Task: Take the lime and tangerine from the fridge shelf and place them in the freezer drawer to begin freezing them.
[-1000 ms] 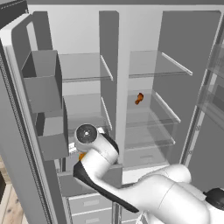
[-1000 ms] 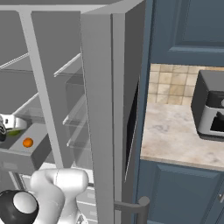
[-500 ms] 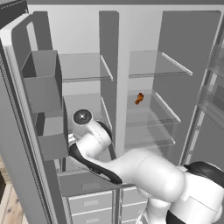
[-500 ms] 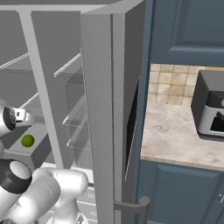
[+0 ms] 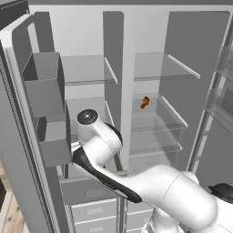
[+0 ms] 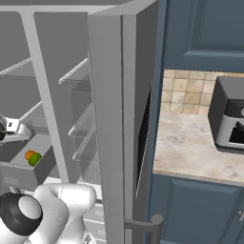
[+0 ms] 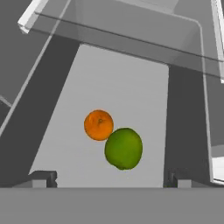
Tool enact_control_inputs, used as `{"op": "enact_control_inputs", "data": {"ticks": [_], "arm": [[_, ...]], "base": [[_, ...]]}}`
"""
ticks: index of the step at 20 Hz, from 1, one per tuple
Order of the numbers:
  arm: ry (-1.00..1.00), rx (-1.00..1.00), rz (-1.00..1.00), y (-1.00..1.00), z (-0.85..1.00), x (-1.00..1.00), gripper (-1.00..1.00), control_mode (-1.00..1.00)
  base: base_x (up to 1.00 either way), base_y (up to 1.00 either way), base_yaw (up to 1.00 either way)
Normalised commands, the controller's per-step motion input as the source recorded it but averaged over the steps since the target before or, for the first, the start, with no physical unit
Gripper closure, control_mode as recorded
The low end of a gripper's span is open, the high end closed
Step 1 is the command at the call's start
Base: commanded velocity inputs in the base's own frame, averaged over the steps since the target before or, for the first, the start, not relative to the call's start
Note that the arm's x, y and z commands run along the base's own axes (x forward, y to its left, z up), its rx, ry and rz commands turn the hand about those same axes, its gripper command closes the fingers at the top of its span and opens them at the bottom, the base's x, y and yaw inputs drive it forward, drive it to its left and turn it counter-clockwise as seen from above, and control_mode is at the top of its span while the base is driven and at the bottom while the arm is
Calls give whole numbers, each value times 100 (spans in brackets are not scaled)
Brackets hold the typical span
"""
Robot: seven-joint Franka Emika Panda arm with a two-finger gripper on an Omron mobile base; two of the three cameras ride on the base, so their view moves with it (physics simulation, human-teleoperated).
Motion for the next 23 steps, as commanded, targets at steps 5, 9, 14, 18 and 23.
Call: {"op": "enact_control_inputs", "data": {"ticks": [5,9,14,18,23], "arm": [[-25,15,0,-86,23,-100,-100,-100],[-29,26,-8,-66,95,-96,-100,-100],[-33,26,-4,-40,100,-53,-100,-100],[-27,16,-2,-25,44,-15,-100,-100],[0,0,0,0,0,0,-100,-100]], "base": [[0,0,0],[0,0,0],[0,0,0],[0,0,0],[0,0,0]]}}
